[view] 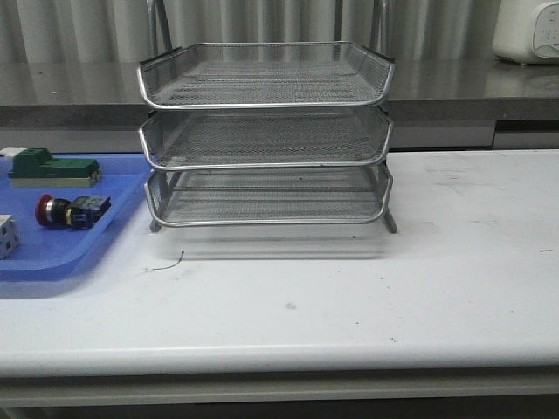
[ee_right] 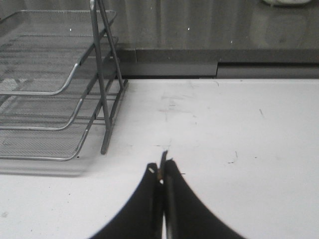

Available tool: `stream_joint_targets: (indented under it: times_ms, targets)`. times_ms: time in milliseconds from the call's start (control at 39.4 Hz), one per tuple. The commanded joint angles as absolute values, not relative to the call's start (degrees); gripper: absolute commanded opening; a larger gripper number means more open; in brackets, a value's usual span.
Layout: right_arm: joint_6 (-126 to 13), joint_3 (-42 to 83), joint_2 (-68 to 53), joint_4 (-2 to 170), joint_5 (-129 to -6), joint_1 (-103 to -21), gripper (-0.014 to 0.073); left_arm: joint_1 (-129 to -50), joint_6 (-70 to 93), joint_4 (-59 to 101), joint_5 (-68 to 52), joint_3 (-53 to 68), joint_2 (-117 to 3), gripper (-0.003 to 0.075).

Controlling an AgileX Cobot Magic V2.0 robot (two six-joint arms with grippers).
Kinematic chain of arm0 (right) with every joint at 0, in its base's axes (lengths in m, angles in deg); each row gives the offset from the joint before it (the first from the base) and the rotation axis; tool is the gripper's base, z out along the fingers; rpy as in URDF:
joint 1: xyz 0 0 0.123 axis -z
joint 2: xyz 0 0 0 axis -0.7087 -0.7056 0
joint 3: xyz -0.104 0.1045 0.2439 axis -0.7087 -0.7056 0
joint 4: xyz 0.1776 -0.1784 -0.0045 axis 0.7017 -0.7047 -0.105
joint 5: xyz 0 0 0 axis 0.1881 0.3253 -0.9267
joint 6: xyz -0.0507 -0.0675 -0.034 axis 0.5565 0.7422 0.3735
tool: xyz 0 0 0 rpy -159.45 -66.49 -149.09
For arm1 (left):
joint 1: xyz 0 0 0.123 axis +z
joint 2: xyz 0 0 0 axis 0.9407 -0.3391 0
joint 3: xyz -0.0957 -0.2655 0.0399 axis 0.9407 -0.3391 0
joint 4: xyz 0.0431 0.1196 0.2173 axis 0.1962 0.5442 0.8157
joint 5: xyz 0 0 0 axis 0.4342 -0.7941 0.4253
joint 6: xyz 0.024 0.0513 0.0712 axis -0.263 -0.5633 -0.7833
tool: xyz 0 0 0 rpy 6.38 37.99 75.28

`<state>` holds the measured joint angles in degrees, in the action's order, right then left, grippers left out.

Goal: Place button on rack with both arms

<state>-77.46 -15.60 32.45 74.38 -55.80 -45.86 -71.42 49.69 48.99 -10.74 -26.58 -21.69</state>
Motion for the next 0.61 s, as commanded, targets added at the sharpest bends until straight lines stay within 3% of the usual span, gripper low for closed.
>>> stream_joint_targets:
  times_ms: [0,76,178,279,356,432,483,584]
  targets:
    - [-77.2,-13.4,30.9,75.3,-59.9,-45.6,-0.011,-71.5,49.5,49.1,-6.4,-24.4,-23.4,-0.0018]
    - [-77.2,-13.5,30.9,75.3,-59.9,-45.6,-0.01,-71.5,49.5,49.1,-6.4,-24.4,-23.4,0.0]
    - [-77.2,-14.1,30.9,75.3,-59.9,-45.6,-0.0001,-71.5,49.5,49.1,-6.6,-24.6,-23.4,0.0128]
    - [-77.2,-14.9,30.9,75.3,-60.0,-45.6,0.0202,-71.5,49.5,49.0,-7.3,-24.6,-23.4,0.0389]
    - [-77.2,-15.4,30.9,75.3,-60.1,-45.6,0.0415,-71.5,49.5,49.0,-7.4,-24.6,-23.4,0.0587]
    - [-77.2,-15.5,30.9,75.3,-60.1,-45.6,0.056,-71.5,49.5,49.0,-7.4,-24.6,-23.4,0.0703]
    - [-77.2,-15.5,30.9,75.3,-60.1,-45.6,0.0611,-71.5,49.5,49.0,-7.4,-24.6,-23.4,0.0692]
    - [-77.2,-15.5,30.9,75.3,-60.1,-45.6,0.0601,-71.5,49.5,49.0,-7.4,-24.6,-23.4,0.0657]
